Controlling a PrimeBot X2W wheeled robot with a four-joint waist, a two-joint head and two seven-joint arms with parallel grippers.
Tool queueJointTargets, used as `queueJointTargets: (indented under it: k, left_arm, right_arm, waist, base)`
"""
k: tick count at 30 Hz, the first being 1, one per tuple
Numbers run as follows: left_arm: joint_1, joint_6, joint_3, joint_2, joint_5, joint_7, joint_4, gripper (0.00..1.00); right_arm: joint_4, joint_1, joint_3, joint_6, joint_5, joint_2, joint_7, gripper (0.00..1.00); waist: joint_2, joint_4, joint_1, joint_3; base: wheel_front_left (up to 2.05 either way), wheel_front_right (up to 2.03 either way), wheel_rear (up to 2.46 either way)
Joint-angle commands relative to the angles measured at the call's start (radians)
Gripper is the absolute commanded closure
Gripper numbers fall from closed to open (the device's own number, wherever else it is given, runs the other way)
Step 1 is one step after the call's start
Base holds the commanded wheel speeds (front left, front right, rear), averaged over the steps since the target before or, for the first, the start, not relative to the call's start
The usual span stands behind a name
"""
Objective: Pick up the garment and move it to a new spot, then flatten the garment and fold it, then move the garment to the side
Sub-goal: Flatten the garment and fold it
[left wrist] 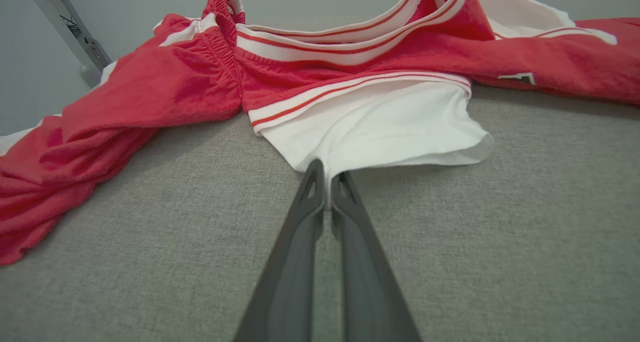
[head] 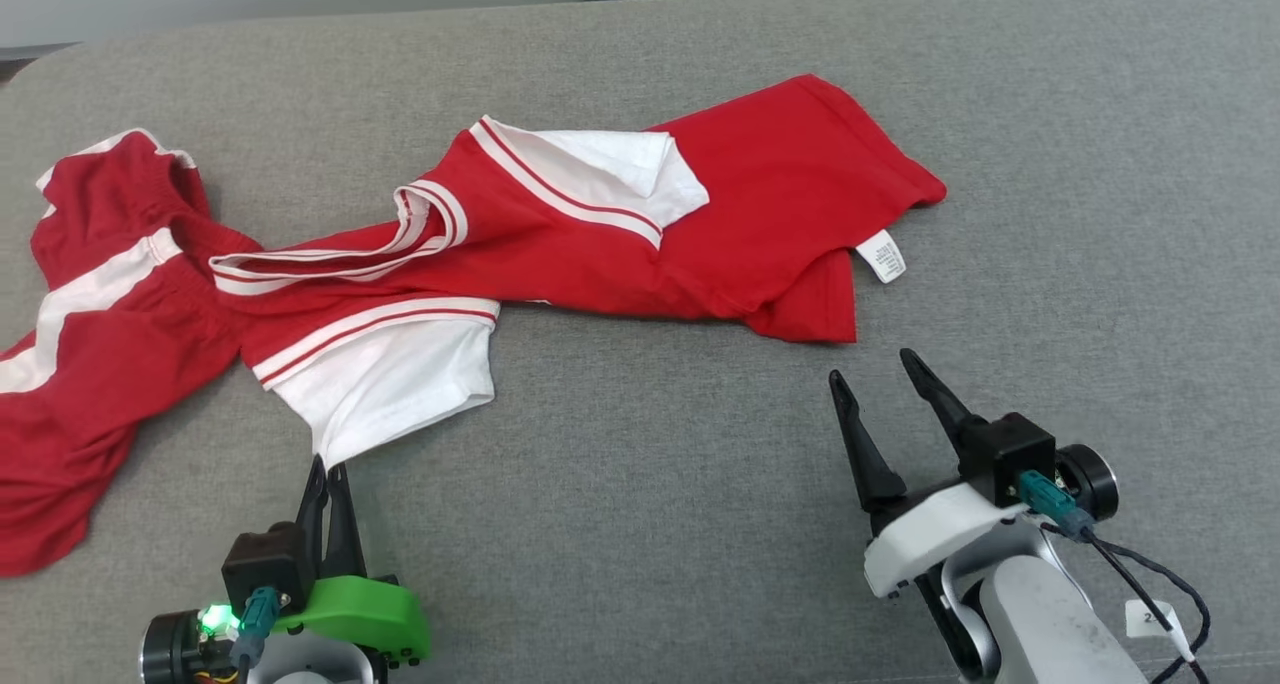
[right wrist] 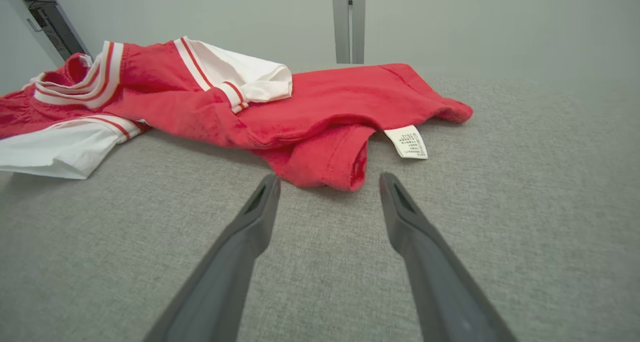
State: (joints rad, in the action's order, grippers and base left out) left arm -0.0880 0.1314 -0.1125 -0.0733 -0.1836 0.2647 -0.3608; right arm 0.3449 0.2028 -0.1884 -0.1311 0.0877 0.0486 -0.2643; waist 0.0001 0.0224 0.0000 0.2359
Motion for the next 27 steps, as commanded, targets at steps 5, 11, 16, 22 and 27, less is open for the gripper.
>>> queueJointTargets:
  k: [5, 11, 16, 22, 27]
  left_arm:
    - [-0.014, -0.014, -0.004, 0.007, 0.012, -0.001, 0.001, 1.0]
    - [-0.029, -0.022, -0.009, 0.012, 0.021, -0.001, -0.003, 1.0]
    - [-0.039, -0.03, -0.001, 0.013, 0.026, -0.001, 0.001, 1.0]
    - [-0.041, -0.033, 0.017, 0.004, 0.041, -0.001, 0.008, 1.0]
    - [-0.033, -0.035, 0.054, -0.024, 0.053, 0.0, 0.07, 1.0]
  right_arm:
    - [0.157, 0.103, 0.003, 0.001, -0.05, 0.003, 0.0, 0.0]
    - [0.226, 0.154, 0.024, 0.001, -0.083, 0.003, 0.0, 0.0]
    - [0.249, 0.182, 0.027, 0.001, -0.096, 0.003, 0.0, 0.1]
    - [0.272, 0.191, 0.024, 0.001, -0.099, 0.003, 0.0, 1.0]
    - [0.205, 0.16, 0.019, 0.001, -0.049, 0.006, 0.0, 1.0]
  waist:
    - [-0.0001, 0.043, 0.0, 0.018]
    - [-0.0001, 0.065, 0.0, 0.033]
    - [-0.0001, 0.073, 0.0, 0.046]
    - [-0.0001, 0.075, 0.0, 0.04]
    - [-0.0001, 0.066, 0.0, 0.008]
  base:
    - [0.0, 0.0, 0.0]
    - [0.0, 0.0, 0.0]
    - [0.0, 0.0, 0.0]
    - [0.0, 0.0, 0.0]
    - [0.0, 0.0, 0.0]
